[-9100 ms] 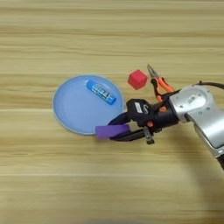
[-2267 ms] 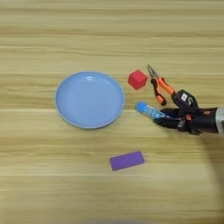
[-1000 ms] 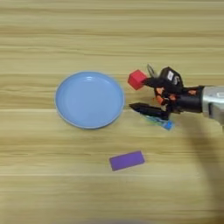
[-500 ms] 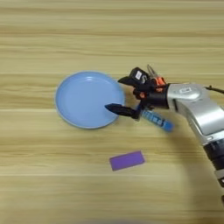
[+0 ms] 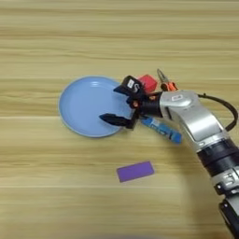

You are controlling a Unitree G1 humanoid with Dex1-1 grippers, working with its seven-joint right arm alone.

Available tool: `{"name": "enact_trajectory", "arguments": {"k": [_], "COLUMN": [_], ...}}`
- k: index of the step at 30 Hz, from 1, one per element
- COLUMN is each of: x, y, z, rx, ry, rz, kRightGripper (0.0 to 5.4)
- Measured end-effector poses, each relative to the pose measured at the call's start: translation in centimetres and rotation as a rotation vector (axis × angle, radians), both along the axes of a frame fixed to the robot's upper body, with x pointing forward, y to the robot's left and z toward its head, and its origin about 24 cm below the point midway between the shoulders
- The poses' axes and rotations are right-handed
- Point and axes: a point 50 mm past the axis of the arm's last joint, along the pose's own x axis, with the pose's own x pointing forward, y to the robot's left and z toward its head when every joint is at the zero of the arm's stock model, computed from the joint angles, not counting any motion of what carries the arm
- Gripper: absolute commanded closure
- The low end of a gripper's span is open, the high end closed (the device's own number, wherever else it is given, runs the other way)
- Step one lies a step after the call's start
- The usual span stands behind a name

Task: Move the objects on the table

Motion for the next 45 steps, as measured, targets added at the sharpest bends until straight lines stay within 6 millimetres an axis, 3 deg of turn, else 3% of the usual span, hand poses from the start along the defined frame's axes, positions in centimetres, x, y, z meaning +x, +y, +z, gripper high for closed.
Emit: {"name": "enact_trajectory", "arguments": {"k": [10,19,27,38,45], "x": [1.1,1.8,2.3,0.2,-1.1], "y": [1.4,1.4,1.7,1.1,0.6], "z": [-0.8,-2.5,-2.6,-2.1,-2.0], "rx": [-0.026,-0.084,-0.103,-0.199,-0.215], "ry": [0.047,0.109,0.110,0.108,0.104], "rz": [-0.038,-0.075,-0.054,0.185,0.237], "kRightGripper": [0.04,0.04,0.04,0.04,0.04]}}
